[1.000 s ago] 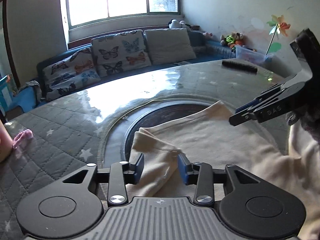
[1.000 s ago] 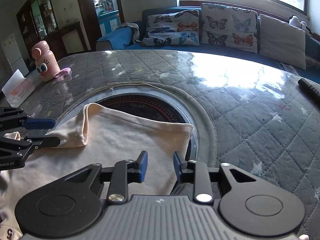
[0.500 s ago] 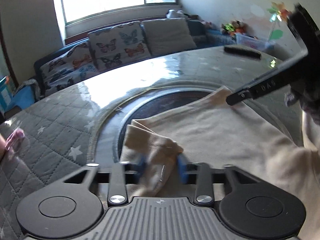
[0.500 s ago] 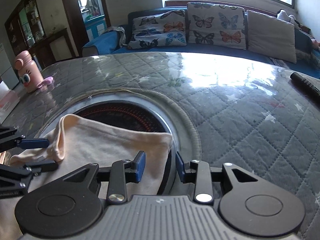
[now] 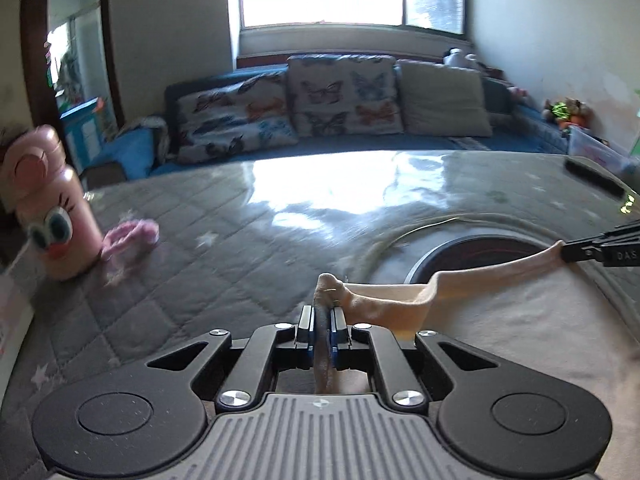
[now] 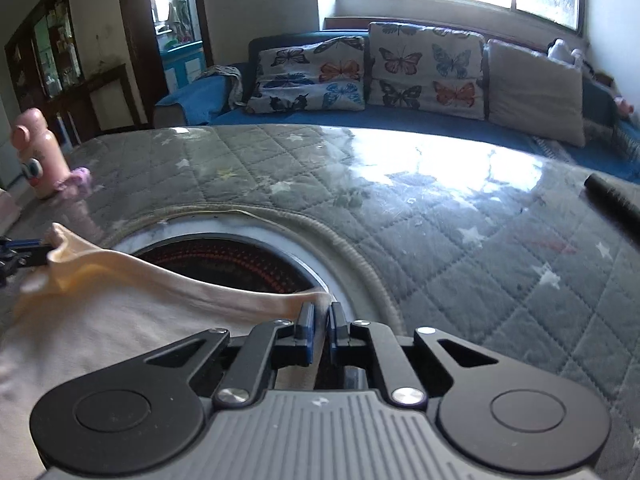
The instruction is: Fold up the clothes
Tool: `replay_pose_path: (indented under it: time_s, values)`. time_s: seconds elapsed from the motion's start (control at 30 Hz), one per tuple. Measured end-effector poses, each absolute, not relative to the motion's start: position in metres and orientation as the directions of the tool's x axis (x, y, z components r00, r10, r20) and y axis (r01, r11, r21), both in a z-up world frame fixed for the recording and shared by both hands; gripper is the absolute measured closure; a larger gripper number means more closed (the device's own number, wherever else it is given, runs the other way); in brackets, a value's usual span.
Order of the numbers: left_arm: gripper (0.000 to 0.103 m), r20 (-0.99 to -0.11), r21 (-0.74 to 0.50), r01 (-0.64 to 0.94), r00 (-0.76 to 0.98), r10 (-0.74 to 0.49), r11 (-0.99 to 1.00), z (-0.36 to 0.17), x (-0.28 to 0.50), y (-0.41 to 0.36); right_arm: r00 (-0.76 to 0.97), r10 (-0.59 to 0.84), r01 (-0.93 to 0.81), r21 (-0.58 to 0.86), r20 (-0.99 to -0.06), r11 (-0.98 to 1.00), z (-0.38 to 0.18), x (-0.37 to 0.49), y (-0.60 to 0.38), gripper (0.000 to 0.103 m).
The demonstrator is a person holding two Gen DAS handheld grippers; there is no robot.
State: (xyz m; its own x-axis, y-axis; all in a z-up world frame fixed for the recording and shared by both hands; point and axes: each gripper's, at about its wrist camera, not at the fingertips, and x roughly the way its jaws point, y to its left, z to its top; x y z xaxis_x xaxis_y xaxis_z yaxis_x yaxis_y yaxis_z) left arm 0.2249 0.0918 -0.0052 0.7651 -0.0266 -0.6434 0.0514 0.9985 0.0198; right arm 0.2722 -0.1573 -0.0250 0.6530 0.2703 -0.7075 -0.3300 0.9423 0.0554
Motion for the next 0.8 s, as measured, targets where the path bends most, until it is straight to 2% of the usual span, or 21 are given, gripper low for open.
replay_pose_path:
  time_s: [0.1, 0.23, 0.37, 0.53, 0.63, 0.73, 0.77, 0.8]
  values:
    - [0.089, -0.659, 0.005, 0.0, 0.752, 0.003, 1.0, -0.01, 0.229, 0.105, 0.658, 0.271, -0.315, 0.07, -0.702, 0.946, -0.029, 0.277, -0.156, 0.096]
    - [0.089, -0.647, 0.008, -0.031, 0.762, 0.029, 0.999, -0.003, 0.225, 0.112, 0.668, 0.254, -0.311, 0.047, -0.7, 0.949, -0.028, 0.279, -0.154, 0.094]
    - [0.089, -0.621, 0.005, 0.016, 0.784, -0.009, 1.0, 0.01, 0.215, 0.101, 0.683, 0.243, -0.302, 0.037, -0.689, 0.953, -0.024, 0.28, -0.152, 0.084]
    - [0.089, -0.642, -0.004, 0.11, 0.761, -0.087, 0.994, 0.007, 0.219, 0.083, 0.674, 0.287, -0.356, 0.04, -0.681, 0.934, -0.018, 0.272, -0.143, 0.083]
    - [0.087, -0.684, 0.008, 0.11, 0.726, -0.075, 0.994, -0.007, 0.227, 0.082, 0.66, 0.292, -0.392, 0.015, -0.692, 0.92, -0.02, 0.269, -0.136, 0.082]
    - [0.085, -0.676, 0.009, 0.098, 0.734, -0.066, 0.995, -0.005, 0.223, 0.089, 0.655, 0.295, -0.405, 0.005, -0.696, 0.914, -0.019, 0.263, -0.135, 0.078]
    - [0.082, -0.673, 0.006, 0.093, 0.737, -0.065, 0.996, -0.003, 0.221, 0.092, 0.655, 0.297, -0.409, 0.005, -0.695, 0.913, -0.017, 0.259, -0.135, 0.074]
    - [0.074, -0.668, 0.01, 0.086, 0.742, -0.057, 0.996, 0.0, 0.218, 0.095, 0.655, 0.3, -0.412, 0.005, -0.693, 0.911, -0.015, 0.256, -0.135, 0.071]
